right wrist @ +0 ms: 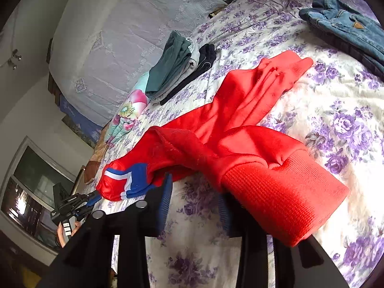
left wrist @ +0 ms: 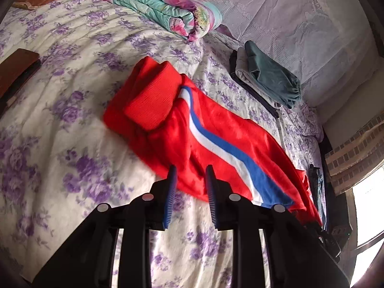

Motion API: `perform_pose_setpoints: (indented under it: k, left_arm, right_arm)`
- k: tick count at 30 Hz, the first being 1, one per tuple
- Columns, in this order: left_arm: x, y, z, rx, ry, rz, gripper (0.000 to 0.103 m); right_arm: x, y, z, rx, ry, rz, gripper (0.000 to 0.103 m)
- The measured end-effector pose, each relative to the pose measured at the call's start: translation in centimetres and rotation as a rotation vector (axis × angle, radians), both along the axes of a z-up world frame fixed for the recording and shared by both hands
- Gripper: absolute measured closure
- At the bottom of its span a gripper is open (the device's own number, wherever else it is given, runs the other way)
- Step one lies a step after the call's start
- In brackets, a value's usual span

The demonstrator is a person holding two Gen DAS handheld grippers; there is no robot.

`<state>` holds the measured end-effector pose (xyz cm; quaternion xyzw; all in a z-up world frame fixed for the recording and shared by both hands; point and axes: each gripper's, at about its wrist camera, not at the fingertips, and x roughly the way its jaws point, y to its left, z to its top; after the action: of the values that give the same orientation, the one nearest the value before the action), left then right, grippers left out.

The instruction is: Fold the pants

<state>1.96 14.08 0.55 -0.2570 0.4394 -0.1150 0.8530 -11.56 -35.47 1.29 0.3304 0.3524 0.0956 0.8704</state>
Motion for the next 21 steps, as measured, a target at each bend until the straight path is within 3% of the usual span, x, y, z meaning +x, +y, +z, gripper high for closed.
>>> perform_pose_setpoints:
  k: [7,9,12,13,15,16,19,20,21]
  left_arm:
    - [1.0,0.7,-0.9,-0.034,0.021,0.026,0.073]
    - [1.8,0.3,-0.8,-0.049,0.024,0.019,0.073]
    - [2.3,-0.6,0.0,-0.036,-0.005,0.01,0.073]
    - [2.5,-0.9,0.1,-0.029,-0.011,0.012,0.073]
    - [3.0,-0.9,-0.3,-0.044,0.004,0.015,0.073]
    - [3.2,-0.8,-0.6,-0.055,0.012,0.016,0.073]
    - [4.1,-0.5,-1.8,-0.082,0.043,0.016,0.073]
    - [4.2,-0.5,-2.2,-0.085,0.049,0.011,0.077]
    - [4.3,-0.6,-2.5,-0.088,0.052,0.003,0.093]
  right_arm:
    - [1.2,-0.6,0.6,-0.034,0.009,-0.018,0.062]
    - [2.7,-2.4,2.0,-0.101,-0.005,-0.067,0.062]
    - [4.4,-5.2,5.1,-0.332,-0.029,-0.274,0.059]
    - [4.7,-5.6,5.5,-0.345,-0.024,-0.289,0.059]
    - [4.2,-5.8,5.9,-0.24,-0.045,-0.228,0.057]
    - [3.7,-5.5,5.8,-0.203,-0.055,-0.195,0.052]
    - [1.6,-3.0,4.0,-0.158,-0.034,-0.089,0.049]
    - [1.2,-2.3,3.4,-0.145,-0.021,-0.067,0.049]
    - [0.8,-1.7,2.5,-0.119,-0.004,-0.047,0.049]
